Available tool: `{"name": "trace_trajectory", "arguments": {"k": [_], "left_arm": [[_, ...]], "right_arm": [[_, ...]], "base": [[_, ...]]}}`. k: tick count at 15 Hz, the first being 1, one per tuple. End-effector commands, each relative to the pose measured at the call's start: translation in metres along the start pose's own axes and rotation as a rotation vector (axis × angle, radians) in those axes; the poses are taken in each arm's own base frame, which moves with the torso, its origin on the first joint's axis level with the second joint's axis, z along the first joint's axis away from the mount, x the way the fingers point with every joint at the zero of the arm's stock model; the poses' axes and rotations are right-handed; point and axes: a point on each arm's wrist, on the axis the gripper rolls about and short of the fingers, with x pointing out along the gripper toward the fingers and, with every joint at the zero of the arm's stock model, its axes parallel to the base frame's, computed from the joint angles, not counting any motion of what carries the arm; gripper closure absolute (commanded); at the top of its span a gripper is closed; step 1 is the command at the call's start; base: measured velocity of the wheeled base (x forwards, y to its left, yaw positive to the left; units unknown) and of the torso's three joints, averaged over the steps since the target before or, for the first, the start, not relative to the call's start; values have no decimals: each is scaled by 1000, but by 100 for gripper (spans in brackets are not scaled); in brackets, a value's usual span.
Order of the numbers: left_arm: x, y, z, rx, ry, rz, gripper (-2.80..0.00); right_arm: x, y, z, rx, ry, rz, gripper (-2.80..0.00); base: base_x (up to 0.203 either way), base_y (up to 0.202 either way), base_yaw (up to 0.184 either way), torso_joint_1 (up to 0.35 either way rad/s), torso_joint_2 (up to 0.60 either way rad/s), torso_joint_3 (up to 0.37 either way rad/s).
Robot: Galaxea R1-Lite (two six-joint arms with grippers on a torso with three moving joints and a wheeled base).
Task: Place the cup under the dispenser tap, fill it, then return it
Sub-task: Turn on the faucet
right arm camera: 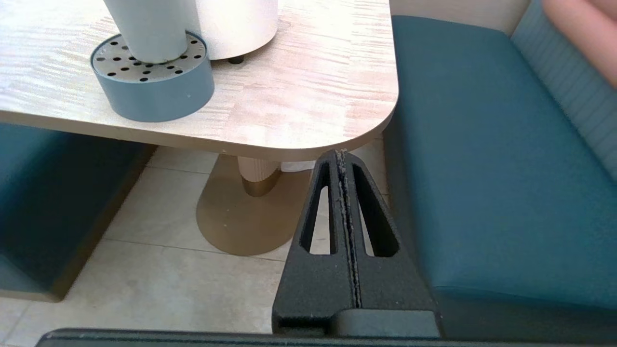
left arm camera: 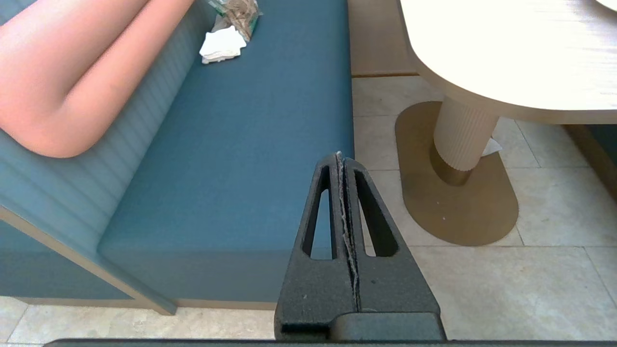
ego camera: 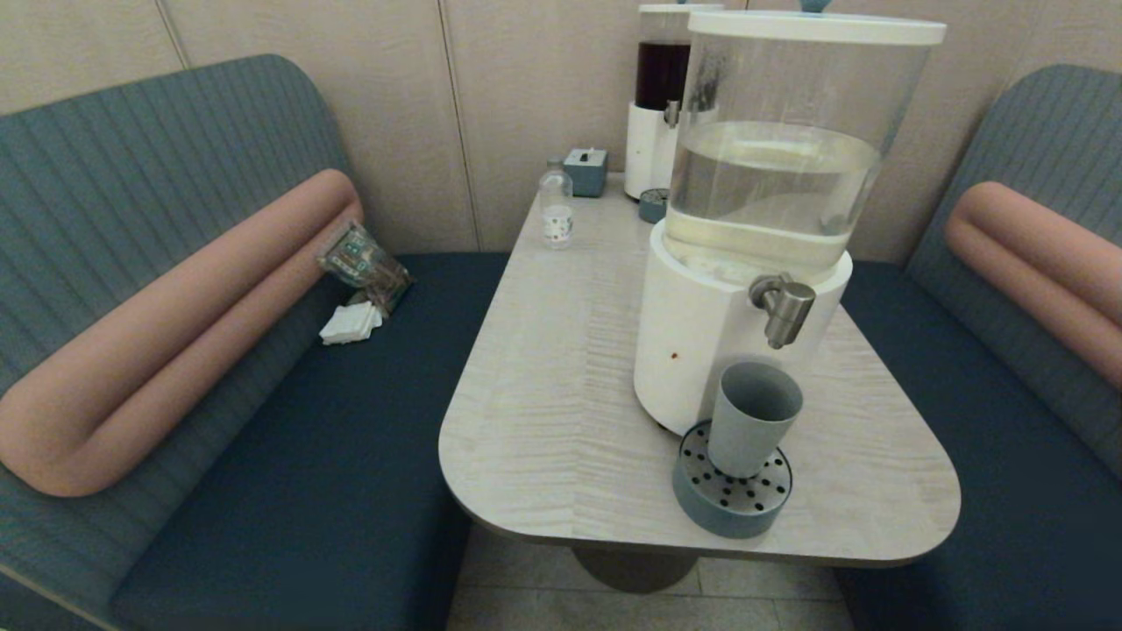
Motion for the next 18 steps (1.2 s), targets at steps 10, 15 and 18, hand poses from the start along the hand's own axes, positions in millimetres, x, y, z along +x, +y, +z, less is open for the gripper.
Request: {"name": "trace_trajectory", "arguments": {"k": [10, 15, 18], "left_arm": [[0, 0, 0, 0, 5, 0, 0], [0, 0, 0, 0, 5, 0, 0], [0, 0, 0, 0, 5, 0, 0]], "right_arm": [[-61, -4, 134, 33, -294, -3, 0], [-11, -7, 251, 136, -133, 65, 0], [44, -5, 269, 164, 96, 153, 0]], "base": [[0, 0, 0, 0, 0, 0], [0, 0, 0, 0, 0, 0], [0, 0, 0, 0, 0, 0]]}}
